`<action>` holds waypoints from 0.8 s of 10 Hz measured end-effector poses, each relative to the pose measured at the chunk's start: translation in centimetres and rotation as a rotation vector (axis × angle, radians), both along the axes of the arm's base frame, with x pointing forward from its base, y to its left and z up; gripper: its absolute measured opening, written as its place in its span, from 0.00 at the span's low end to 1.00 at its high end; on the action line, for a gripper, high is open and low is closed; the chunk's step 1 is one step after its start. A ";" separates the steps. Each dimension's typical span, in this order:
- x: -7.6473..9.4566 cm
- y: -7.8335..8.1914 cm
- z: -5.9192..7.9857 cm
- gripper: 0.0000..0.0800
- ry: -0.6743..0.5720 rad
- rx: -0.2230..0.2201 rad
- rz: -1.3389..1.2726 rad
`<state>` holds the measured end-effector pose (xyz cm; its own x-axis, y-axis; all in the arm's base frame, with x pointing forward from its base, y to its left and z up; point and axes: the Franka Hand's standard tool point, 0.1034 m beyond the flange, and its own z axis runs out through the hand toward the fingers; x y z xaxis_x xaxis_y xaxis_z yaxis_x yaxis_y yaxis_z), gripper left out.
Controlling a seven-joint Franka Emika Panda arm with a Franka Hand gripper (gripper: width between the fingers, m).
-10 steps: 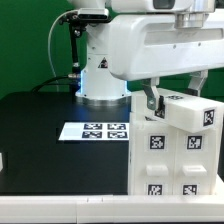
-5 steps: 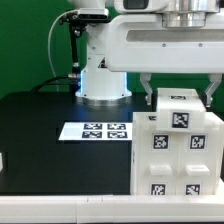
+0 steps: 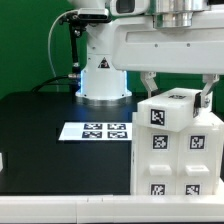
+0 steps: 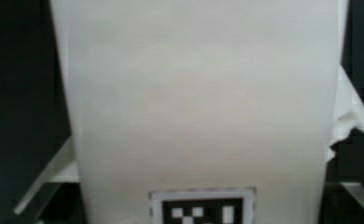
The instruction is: Assemble cabinet
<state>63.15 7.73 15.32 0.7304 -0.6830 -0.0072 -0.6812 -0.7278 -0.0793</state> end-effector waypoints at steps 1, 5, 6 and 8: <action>0.0 -0.1 0.0 0.69 0.011 0.017 -0.125; 0.1 0.2 0.0 0.69 0.066 0.137 -0.750; 0.1 0.1 -0.1 0.69 0.064 0.165 -0.827; 0.2 0.1 -0.1 0.70 0.076 0.178 -0.954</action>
Offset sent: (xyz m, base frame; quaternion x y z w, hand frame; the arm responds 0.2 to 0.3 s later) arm -0.0125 0.0039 -0.0087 0.0085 -0.0280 0.4535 0.8908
